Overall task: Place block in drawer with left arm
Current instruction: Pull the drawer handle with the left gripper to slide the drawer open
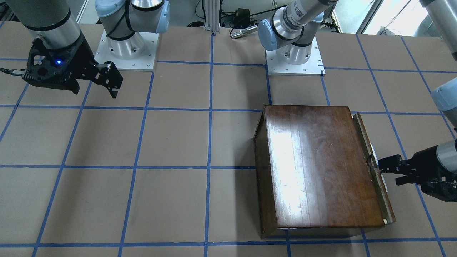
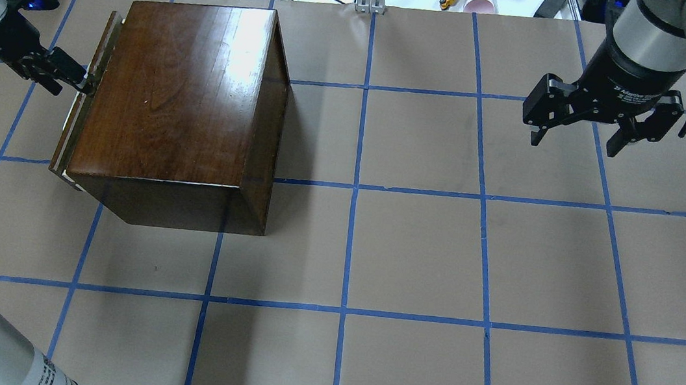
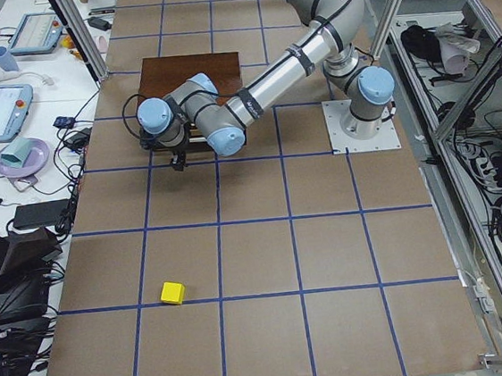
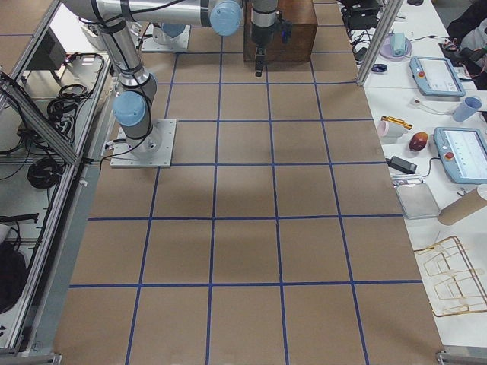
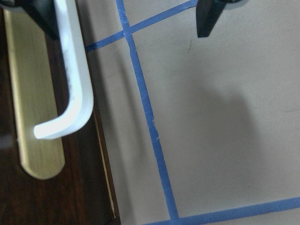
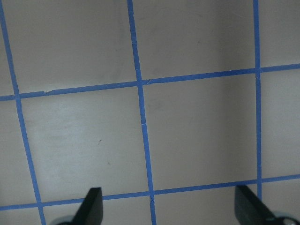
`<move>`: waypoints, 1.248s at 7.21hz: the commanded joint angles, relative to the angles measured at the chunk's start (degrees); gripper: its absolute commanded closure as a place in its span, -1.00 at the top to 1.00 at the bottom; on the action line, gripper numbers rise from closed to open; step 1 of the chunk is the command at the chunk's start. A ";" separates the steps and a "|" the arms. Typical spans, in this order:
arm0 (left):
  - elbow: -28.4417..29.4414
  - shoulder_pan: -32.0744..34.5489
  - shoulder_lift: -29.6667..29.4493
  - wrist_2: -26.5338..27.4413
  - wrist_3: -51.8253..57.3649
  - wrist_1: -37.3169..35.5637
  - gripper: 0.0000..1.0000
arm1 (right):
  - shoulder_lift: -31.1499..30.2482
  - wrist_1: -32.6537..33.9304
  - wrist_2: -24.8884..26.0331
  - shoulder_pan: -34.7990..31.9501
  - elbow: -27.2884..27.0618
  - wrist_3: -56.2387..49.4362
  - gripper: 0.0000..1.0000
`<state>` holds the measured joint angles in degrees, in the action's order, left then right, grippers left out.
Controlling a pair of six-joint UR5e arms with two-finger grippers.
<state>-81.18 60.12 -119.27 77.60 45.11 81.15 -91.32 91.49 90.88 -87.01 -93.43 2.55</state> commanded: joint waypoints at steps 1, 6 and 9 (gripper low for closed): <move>0.67 -0.09 -0.17 0.10 0.42 -0.20 1.00 | 0.00 0.00 0.00 0.00 0.00 0.00 1.00; 2.87 -0.09 -1.49 0.27 1.74 -0.11 1.00 | 0.00 0.00 0.00 0.00 0.00 0.00 1.00; 3.75 -0.18 -1.84 2.20 2.97 -0.38 1.00 | 0.00 0.00 0.00 0.00 0.00 0.00 1.00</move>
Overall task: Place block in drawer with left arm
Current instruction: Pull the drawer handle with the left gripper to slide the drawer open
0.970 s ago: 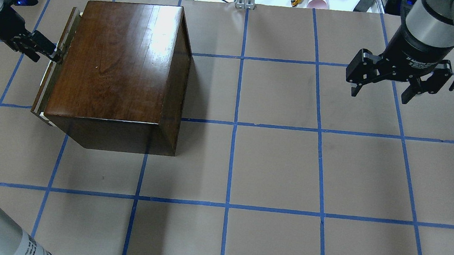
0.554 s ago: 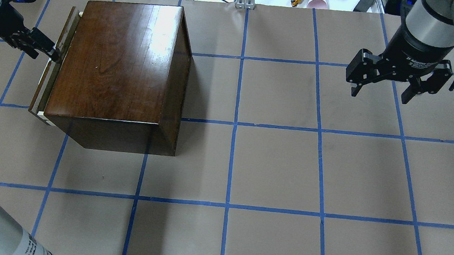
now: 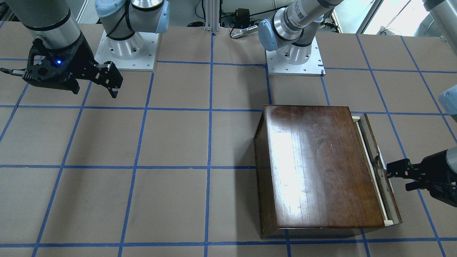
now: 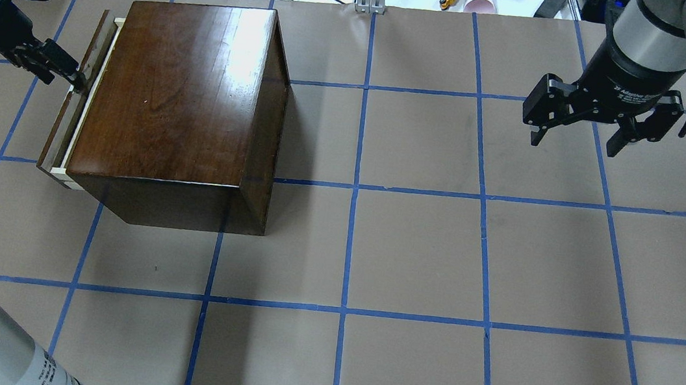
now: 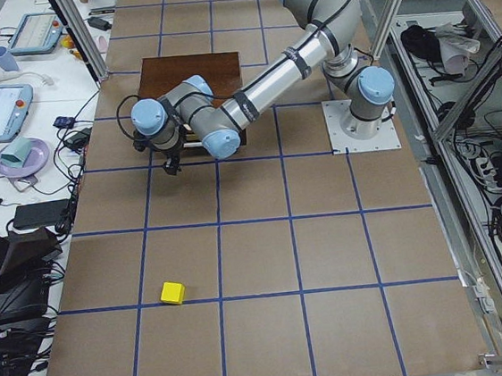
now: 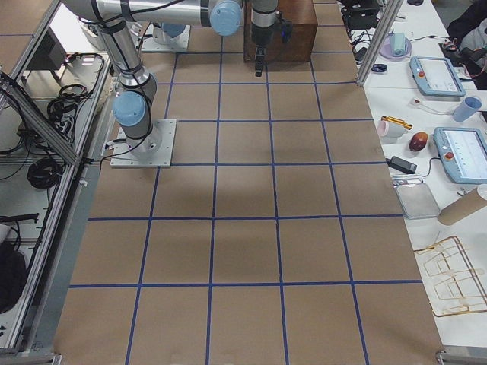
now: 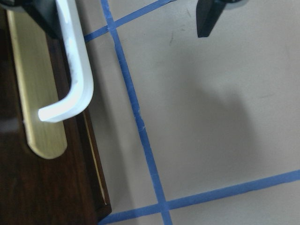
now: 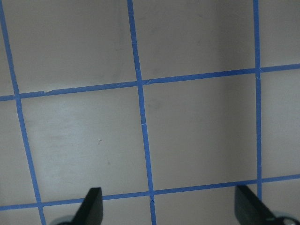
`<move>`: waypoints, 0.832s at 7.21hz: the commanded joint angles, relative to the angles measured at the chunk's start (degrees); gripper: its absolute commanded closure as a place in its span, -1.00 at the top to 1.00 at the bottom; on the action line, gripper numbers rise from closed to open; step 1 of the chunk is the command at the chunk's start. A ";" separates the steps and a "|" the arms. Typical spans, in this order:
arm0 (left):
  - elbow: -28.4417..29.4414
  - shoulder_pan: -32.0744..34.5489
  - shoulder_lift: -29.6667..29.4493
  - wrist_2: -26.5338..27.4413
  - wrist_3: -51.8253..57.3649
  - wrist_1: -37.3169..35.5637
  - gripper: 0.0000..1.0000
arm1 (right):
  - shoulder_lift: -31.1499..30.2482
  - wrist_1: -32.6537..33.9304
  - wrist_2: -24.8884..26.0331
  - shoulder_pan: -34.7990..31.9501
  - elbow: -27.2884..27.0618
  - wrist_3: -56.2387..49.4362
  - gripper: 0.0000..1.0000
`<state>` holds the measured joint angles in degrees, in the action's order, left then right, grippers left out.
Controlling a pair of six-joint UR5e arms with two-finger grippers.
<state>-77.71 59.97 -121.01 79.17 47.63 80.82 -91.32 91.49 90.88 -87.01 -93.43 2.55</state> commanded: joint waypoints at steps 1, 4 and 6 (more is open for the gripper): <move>0.37 -0.12 -0.10 0.81 0.53 -0.05 1.00 | 0.00 0.00 0.00 0.00 0.00 0.00 1.00; 0.46 -1.08 -0.36 0.81 2.20 -0.05 1.00 | 0.00 0.00 0.00 0.00 0.00 0.00 1.00; 0.54 -1.17 -0.37 0.89 2.99 -0.05 1.00 | 0.00 0.00 0.00 0.00 -0.09 0.00 1.00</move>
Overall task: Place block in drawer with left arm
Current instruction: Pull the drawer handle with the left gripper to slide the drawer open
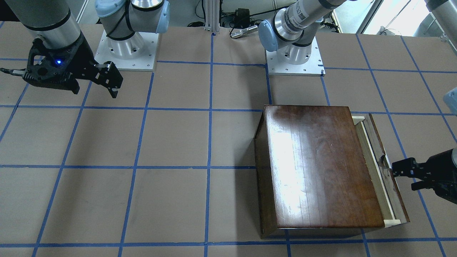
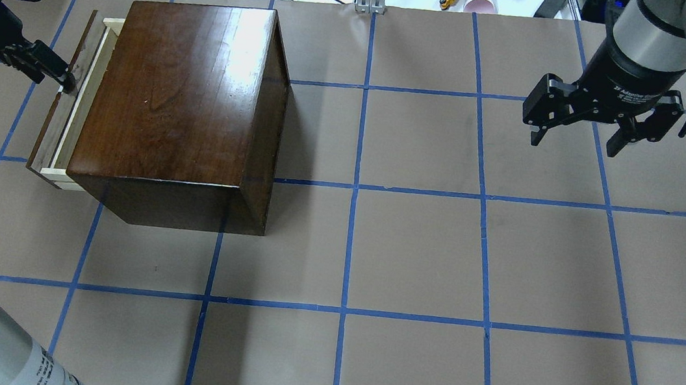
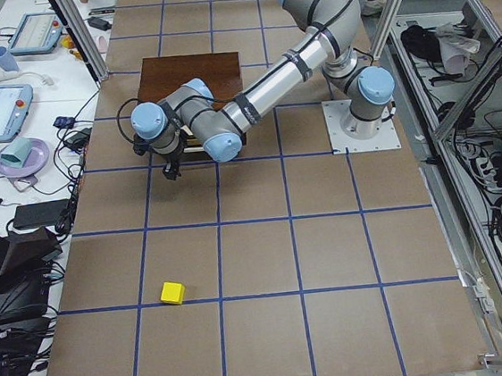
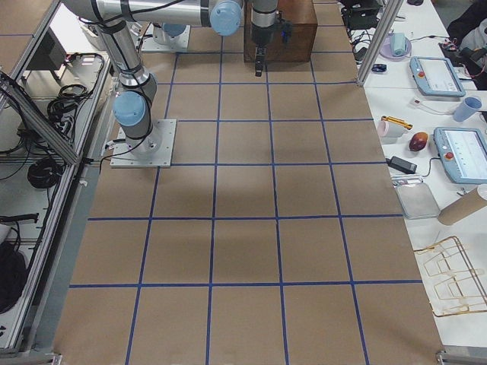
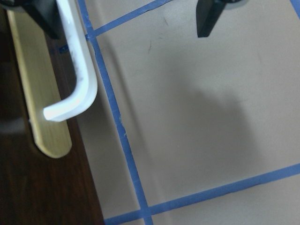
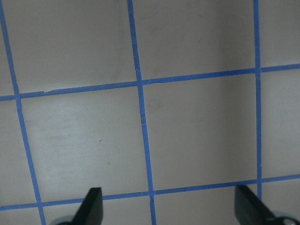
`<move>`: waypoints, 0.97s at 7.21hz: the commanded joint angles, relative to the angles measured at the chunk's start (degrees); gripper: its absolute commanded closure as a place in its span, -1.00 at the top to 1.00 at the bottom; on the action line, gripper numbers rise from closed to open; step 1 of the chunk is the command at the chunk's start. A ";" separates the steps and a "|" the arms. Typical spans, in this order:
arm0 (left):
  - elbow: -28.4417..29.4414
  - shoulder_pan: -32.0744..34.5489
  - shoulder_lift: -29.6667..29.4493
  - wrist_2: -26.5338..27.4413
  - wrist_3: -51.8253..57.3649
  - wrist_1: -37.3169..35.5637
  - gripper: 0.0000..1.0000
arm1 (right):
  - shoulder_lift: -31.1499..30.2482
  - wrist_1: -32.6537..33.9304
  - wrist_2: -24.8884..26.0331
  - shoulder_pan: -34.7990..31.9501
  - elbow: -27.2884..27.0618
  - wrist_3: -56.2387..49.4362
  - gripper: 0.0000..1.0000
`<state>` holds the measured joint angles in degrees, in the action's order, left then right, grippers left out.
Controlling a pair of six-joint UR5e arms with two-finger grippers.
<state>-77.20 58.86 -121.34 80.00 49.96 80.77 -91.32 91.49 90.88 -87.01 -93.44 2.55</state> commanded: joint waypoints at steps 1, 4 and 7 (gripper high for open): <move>0.03 -0.50 -0.13 0.06 1.02 0.00 1.00 | 0.00 0.00 0.00 0.00 0.01 0.00 1.00; 0.90 -1.20 -0.57 0.94 2.25 -0.09 1.00 | 0.00 0.00 0.00 0.00 0.01 0.00 1.00; 2.14 -1.20 -1.01 1.21 2.34 0.44 1.00 | 0.00 0.00 0.00 0.00 0.01 0.00 1.00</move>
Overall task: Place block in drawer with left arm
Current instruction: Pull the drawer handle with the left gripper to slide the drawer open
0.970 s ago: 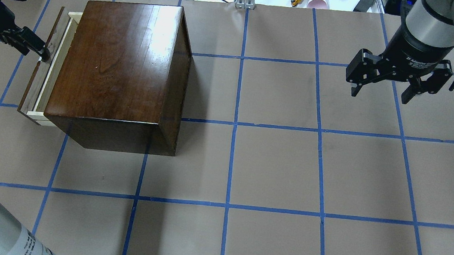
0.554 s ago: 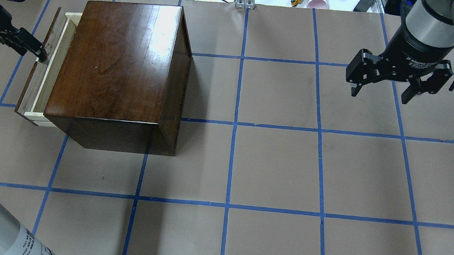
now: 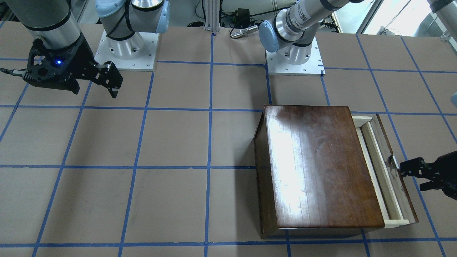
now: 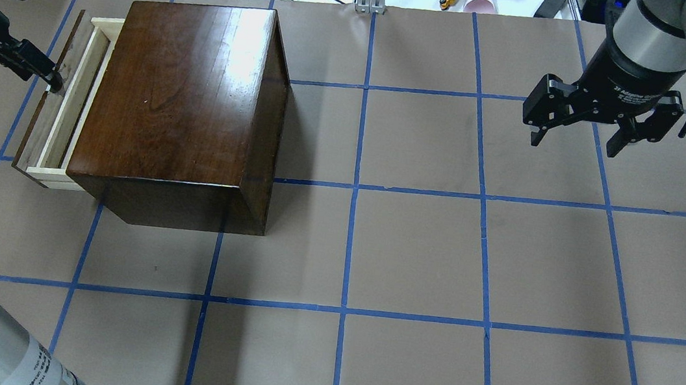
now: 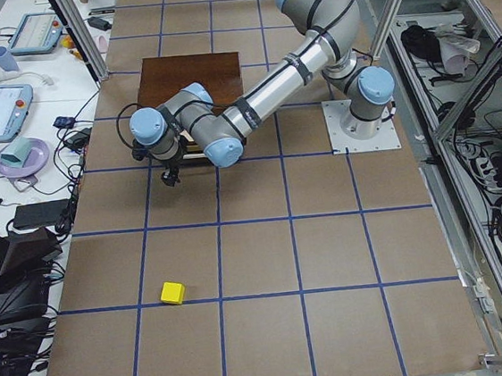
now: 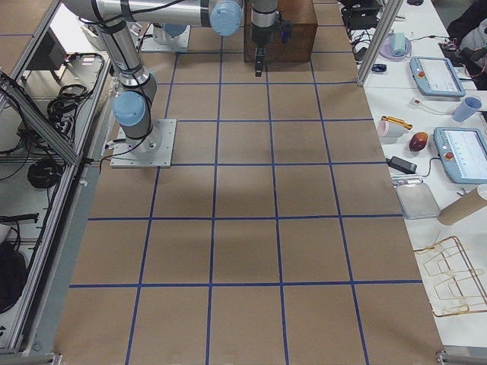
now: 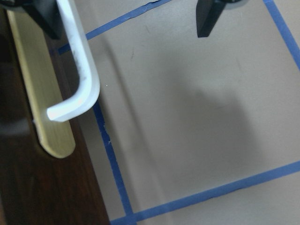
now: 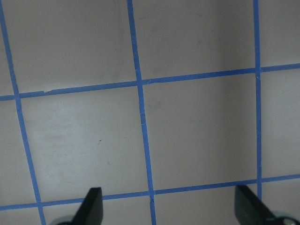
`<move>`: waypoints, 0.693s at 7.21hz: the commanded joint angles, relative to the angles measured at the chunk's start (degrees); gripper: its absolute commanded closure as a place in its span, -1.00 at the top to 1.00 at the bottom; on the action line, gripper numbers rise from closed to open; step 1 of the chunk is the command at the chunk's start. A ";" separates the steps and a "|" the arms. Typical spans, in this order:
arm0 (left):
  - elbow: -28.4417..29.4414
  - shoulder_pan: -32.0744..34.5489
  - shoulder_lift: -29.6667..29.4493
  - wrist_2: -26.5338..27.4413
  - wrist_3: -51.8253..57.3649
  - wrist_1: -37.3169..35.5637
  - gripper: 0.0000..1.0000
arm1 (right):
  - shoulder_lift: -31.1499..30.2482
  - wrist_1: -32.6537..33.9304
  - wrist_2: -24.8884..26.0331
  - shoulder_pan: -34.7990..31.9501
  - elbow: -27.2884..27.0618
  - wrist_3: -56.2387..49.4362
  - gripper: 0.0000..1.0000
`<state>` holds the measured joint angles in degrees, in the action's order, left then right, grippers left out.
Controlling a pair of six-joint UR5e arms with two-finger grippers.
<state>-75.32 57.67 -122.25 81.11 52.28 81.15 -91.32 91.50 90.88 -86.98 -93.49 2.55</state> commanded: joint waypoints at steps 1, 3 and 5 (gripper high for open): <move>0.44 -0.01 -0.10 0.11 0.01 0.07 1.00 | 0.00 0.00 0.00 -0.03 0.06 0.00 1.00; 1.49 -0.01 -0.36 1.07 0.01 0.15 1.00 | 0.00 0.00 0.00 -0.03 0.06 0.00 1.00; 1.67 -0.01 -0.62 1.60 0.01 0.24 1.00 | 0.00 0.00 0.00 -0.03 0.06 0.00 1.00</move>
<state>-73.80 57.66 -122.68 82.40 52.30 81.35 -91.32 91.49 90.88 -87.01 -93.43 2.55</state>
